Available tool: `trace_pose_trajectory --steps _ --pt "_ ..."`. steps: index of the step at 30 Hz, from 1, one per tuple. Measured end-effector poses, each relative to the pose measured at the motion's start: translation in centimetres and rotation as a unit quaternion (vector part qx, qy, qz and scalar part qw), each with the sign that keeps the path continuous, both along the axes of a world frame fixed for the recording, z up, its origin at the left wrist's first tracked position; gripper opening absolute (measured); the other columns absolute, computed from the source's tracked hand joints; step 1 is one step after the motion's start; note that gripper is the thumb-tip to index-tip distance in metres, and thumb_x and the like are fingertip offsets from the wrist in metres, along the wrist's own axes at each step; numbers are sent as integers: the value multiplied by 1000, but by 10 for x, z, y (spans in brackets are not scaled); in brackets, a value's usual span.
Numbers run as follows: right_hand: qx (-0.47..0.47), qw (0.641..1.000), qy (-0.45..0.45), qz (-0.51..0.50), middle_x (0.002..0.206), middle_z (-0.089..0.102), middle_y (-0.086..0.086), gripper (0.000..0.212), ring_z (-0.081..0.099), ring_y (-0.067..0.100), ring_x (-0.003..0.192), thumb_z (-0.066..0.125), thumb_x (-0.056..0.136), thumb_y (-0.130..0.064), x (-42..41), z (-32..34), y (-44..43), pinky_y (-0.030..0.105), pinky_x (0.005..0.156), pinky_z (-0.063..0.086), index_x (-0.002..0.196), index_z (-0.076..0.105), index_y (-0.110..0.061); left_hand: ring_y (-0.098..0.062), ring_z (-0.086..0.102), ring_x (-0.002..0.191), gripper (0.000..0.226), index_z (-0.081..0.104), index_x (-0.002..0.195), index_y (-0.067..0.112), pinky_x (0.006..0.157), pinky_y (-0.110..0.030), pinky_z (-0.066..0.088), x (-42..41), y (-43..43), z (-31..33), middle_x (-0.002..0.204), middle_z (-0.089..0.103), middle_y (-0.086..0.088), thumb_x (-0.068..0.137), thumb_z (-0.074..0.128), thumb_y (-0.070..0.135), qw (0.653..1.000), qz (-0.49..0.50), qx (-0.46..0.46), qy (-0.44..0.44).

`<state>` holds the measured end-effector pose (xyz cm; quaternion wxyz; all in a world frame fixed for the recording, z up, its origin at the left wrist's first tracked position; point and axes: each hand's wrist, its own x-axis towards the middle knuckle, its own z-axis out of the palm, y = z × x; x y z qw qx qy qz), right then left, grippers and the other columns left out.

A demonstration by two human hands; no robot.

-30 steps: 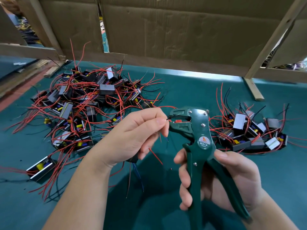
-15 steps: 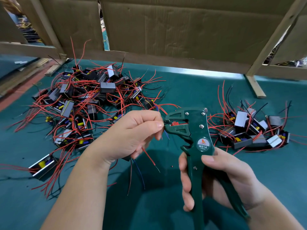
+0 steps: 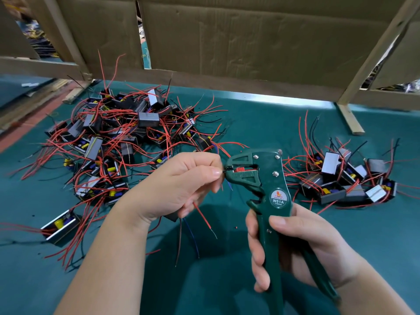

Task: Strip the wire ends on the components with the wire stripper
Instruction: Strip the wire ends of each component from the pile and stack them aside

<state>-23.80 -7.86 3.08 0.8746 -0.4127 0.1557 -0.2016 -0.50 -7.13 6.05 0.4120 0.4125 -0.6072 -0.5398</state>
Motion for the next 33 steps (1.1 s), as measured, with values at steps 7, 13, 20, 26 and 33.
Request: trace_pose_trajectory --steps 7,13,20,26,33 --pt "-28 999 41 0 75 62 19 33 64 33 61 75 76 -31 5 6 0 48 68 46 96 64 -7 -7 28 26 28 53 58 23 35 -11 26 -1 -2 -1 36 32 7 85 46 21 1000 15 2 -26" --pt "-24 999 45 4 75 63 18 32 64 32 61 74 77 -31 7 9 1 47 68 47 96 63 -7 -8 26 26 23 54 59 23 35 -11 26 -1 0 -1 36 31 7 78 49 35 1000 -1 3 -7" --pt "-11 984 103 -144 58 50 16 39 51 24 38 81 66 -41 25 6 15 34 47 46 70 58 -9 -12 34 30 32 52 56 23 36 -13 29 0 -8 -6 39 38 2 86 46 31 994 82 23 -66" --pt "56 980 23 -188 69 56 18 49 58 31 52 88 54 -41 24 8 6 43 55 52 80 65 -7 -12 35 31 26 52 63 25 37 -16 32 -5 -10 -9 42 41 3 87 44 29 996 64 30 -62" --pt "6 971 -26 -236 103 64 22 62 64 33 72 83 56 -36 9 8 -7 48 72 55 107 71 -4 -11 34 30 28 55 63 24 36 -14 31 -11 -8 -7 41 40 4 88 45 31 996 46 39 -61"
